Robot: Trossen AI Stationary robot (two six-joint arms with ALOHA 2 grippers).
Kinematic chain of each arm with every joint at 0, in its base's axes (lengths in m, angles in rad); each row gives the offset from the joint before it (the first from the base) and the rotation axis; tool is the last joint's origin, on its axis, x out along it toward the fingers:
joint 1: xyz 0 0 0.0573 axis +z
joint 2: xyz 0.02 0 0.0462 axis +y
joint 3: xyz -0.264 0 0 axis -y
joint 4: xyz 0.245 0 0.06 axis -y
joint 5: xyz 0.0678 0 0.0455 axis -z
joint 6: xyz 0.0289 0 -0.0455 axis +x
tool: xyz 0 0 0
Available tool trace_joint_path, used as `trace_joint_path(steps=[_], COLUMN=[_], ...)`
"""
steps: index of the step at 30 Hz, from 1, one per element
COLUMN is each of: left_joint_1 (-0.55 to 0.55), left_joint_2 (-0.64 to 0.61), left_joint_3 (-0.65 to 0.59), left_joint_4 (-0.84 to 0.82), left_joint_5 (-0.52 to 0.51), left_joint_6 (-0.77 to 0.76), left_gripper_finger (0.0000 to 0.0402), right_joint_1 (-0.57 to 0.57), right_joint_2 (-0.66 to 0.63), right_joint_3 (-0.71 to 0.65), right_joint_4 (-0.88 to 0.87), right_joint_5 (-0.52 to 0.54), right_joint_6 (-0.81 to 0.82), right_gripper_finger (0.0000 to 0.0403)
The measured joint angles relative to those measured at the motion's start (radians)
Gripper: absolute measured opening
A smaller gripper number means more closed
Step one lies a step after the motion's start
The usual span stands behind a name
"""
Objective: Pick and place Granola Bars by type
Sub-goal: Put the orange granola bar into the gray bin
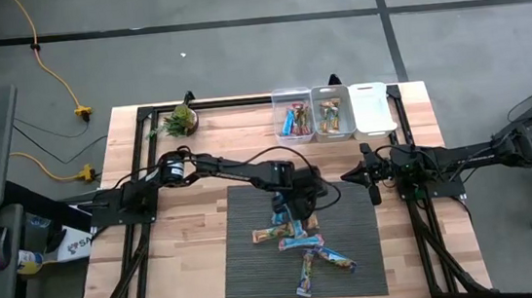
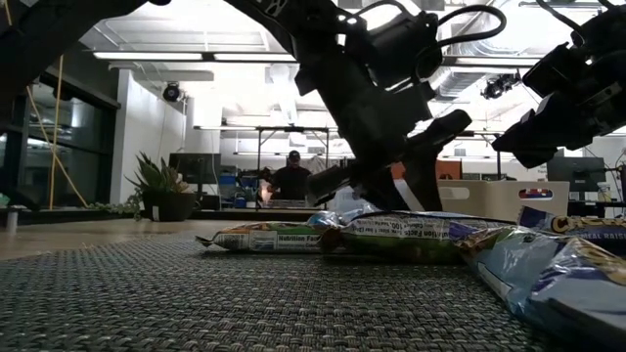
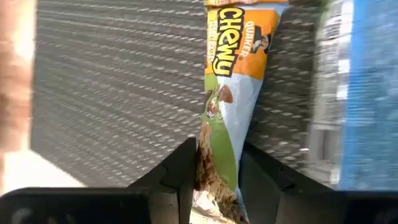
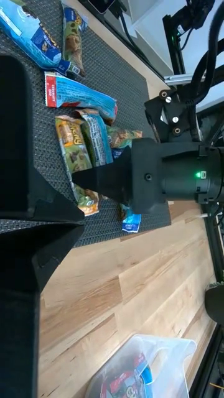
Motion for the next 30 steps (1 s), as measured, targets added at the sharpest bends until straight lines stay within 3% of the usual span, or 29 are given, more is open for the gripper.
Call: trace_joint_path(steps=[9,30], left_joint_1=[-0.001,-0.002], left_joint_2=[0.0,-0.022], left_joint_3=[0.0,0.001], left_joint_4=[0.033,0.04], left_joint_5=[-0.041,-0.007], left_joint_6=[-0.003,-0.11], left_gripper_finger=[0.0103,0.0103], right_joint_1=[0.0,0.0], right_joint_2=[0.0,0.0], right_joint_3=[0.0,0.0], right_joint_4=[0.0,0.0], right_joint_5=[0.0,0.0], right_joint_6=[0.0,0.0], right_gripper_finger=[0.0,0.0])
